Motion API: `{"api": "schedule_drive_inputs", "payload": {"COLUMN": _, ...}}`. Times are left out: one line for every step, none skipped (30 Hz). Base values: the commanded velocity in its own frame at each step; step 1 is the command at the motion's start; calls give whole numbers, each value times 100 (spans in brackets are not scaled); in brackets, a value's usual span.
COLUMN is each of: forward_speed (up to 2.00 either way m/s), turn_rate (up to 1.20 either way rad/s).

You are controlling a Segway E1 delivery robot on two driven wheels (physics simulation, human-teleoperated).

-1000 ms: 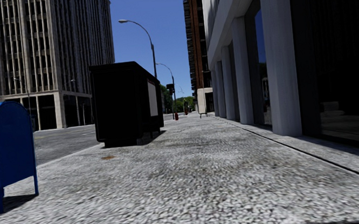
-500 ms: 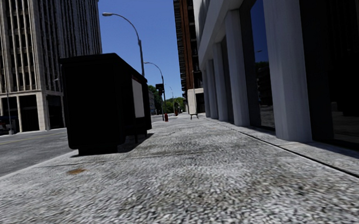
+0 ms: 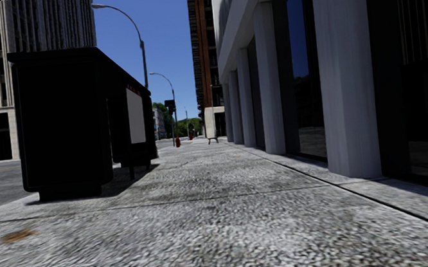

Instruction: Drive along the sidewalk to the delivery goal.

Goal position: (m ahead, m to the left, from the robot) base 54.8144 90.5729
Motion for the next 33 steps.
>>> {"api": "schedule_drive_inputs", "payload": {"forward_speed": 167, "turn_rate": -3}}
{"api": "schedule_drive_inputs", "payload": {"forward_speed": 167, "turn_rate": -3}}
{"api": "schedule_drive_inputs", "payload": {"forward_speed": 167, "turn_rate": -3}}
{"api": "schedule_drive_inputs", "payload": {"forward_speed": 167, "turn_rate": -2}}
{"api": "schedule_drive_inputs", "payload": {"forward_speed": 167, "turn_rate": -2}}
{"api": "schedule_drive_inputs", "payload": {"forward_speed": 167, "turn_rate": -2}}
{"api": "schedule_drive_inputs", "payload": {"forward_speed": 167, "turn_rate": -2}}
{"api": "schedule_drive_inputs", "payload": {"forward_speed": 167, "turn_rate": -1}}
{"api": "schedule_drive_inputs", "payload": {"forward_speed": 167, "turn_rate": -1}}
{"api": "schedule_drive_inputs", "payload": {"forward_speed": 167, "turn_rate": 0}}
{"api": "schedule_drive_inputs", "payload": {"forward_speed": 167, "turn_rate": 0}}
{"api": "schedule_drive_inputs", "payload": {"forward_speed": 167, "turn_rate": 0}}
{"api": "schedule_drive_inputs", "payload": {"forward_speed": 167, "turn_rate": 0}}
{"api": "schedule_drive_inputs", "payload": {"forward_speed": 167, "turn_rate": 0}}
{"api": "schedule_drive_inputs", "payload": {"forward_speed": 167, "turn_rate": 0}}
{"api": "schedule_drive_inputs", "payload": {"forward_speed": 167, "turn_rate": 0}}
{"api": "schedule_drive_inputs", "payload": {"forward_speed": 167, "turn_rate": 0}}
{"api": "schedule_drive_inputs", "payload": {"forward_speed": 167, "turn_rate": 0}}
{"api": "schedule_drive_inputs", "payload": {"forward_speed": 167, "turn_rate": 0}}
{"api": "schedule_drive_inputs", "payload": {"forward_speed": 167, "turn_rate": 0}}
{"api": "schedule_drive_inputs", "payload": {"forward_speed": 167, "turn_rate": 0}}
{"api": "schedule_drive_inputs", "payload": {"forward_speed": 167, "turn_rate": 0}}
{"api": "schedule_drive_inputs", "payload": {"forward_speed": 167, "turn_rate": 0}}
{"api": "schedule_drive_inputs", "payload": {"forward_speed": 167, "turn_rate": 0}}
{"api": "schedule_drive_inputs", "payload": {"forward_speed": 167, "turn_rate": 0}}
{"api": "schedule_drive_inputs", "payload": {"forward_speed": 167, "turn_rate": 0}}
{"api": "schedule_drive_inputs", "payload": {"forward_speed": 167, "turn_rate": 0}}
{"api": "schedule_drive_inputs", "payload": {"forward_speed": 167, "turn_rate": 0}}
{"api": "schedule_drive_inputs", "payload": {"forward_speed": 167, "turn_rate": 0}}
{"api": "schedule_drive_inputs", "payload": {"forward_speed": 167, "turn_rate": 0}}
{"api": "schedule_drive_inputs", "payload": {"forward_speed": 167, "turn_rate": 0}}
{"api": "schedule_drive_inputs", "payload": {"forward_speed": 167, "turn_rate": 0}}
{"api": "schedule_drive_inputs", "payload": {"forward_speed": 167, "turn_rate": 0}}
